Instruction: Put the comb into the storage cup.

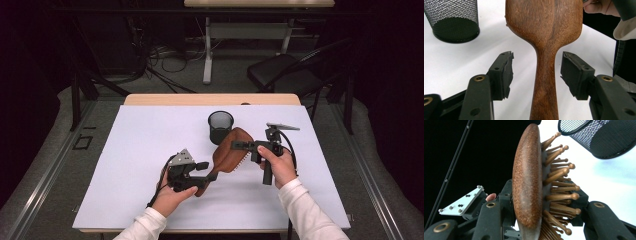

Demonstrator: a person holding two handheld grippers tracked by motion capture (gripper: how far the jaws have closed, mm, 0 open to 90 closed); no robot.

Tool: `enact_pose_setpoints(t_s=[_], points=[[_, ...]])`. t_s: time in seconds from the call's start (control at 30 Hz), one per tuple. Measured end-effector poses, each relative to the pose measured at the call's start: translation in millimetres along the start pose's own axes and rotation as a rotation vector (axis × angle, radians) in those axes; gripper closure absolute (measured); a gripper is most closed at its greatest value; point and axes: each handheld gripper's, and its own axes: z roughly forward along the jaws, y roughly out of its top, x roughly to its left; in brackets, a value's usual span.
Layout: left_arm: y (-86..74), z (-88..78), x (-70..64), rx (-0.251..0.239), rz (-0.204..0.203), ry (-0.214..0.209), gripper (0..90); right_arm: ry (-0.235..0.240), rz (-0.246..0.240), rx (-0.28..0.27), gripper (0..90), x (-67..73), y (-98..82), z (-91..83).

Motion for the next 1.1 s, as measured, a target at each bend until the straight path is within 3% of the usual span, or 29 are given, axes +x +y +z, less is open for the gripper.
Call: enact_pose_setpoints(t_s=[0.27,0.57,1.1], points=[[0.6,-0.9,0.5,-0.013,-0.008,0.013,41.1,0.002,-0.001,-0.013,50.9,-0.8,0.4,-1.1],[2.5,-4.4,1.2,-0.025,0.004,0.029,39.6,-0.004,-0.001,-0.011,50.9,-1.9,1.4,-1.4],[7.3,-13.5,4.9,-0.054,0.029,0.068,37.4,-0.029,0.011,-0.053,50.9,-8.4,6.1,-10.2]])
